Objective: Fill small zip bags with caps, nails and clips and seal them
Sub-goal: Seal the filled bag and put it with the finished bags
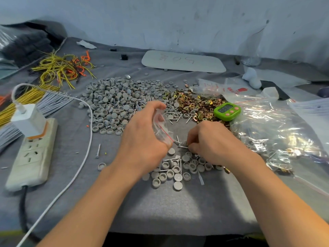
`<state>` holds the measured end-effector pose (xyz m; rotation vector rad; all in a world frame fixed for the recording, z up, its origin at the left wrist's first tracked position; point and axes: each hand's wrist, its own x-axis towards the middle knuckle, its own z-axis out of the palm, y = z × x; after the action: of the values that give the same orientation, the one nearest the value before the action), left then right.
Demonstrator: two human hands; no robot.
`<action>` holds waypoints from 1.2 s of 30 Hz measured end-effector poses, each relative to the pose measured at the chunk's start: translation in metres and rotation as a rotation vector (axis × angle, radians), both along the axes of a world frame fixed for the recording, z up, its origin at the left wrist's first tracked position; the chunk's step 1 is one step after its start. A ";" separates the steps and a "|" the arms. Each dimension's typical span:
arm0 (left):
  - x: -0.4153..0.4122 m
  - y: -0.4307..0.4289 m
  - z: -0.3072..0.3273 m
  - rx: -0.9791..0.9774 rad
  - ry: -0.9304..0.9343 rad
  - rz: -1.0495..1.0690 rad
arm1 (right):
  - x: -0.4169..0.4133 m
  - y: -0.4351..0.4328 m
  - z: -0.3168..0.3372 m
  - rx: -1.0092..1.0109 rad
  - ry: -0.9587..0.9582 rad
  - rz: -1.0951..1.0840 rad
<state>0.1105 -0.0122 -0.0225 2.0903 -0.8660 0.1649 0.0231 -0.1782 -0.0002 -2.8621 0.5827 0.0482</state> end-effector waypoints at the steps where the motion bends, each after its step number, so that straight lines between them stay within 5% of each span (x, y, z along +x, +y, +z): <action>1: -0.002 -0.002 -0.001 0.019 -0.003 -0.012 | -0.002 -0.002 -0.001 0.072 -0.044 -0.036; 6: -0.005 -0.010 -0.005 0.056 0.008 -0.046 | -0.010 0.001 0.006 0.298 -0.470 -0.093; 9: -0.009 -0.015 -0.006 0.056 0.022 -0.078 | -0.013 0.012 0.013 0.273 -0.599 0.005; 13: -0.010 -0.016 -0.007 0.060 0.065 -0.099 | -0.007 0.024 0.012 0.178 -0.581 0.092; 20: -0.003 -0.010 -0.005 -0.090 0.150 -0.112 | -0.003 0.013 0.013 0.533 -0.748 -0.080; 27: 0.000 -0.008 0.000 -0.177 0.137 -0.156 | -0.002 0.019 0.005 0.846 -0.345 -0.090; 33: -0.002 -0.008 0.002 -0.144 0.140 -0.175 | 0.001 0.019 0.010 0.661 -0.611 -0.103; 36: -0.001 -0.008 0.003 -0.152 0.169 -0.166 | 0.001 0.023 0.014 0.775 -0.667 -0.076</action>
<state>0.1099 -0.0199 -0.0190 1.8525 -0.8911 -0.0337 0.0246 -0.1553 0.0142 -1.9315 0.4001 -0.5436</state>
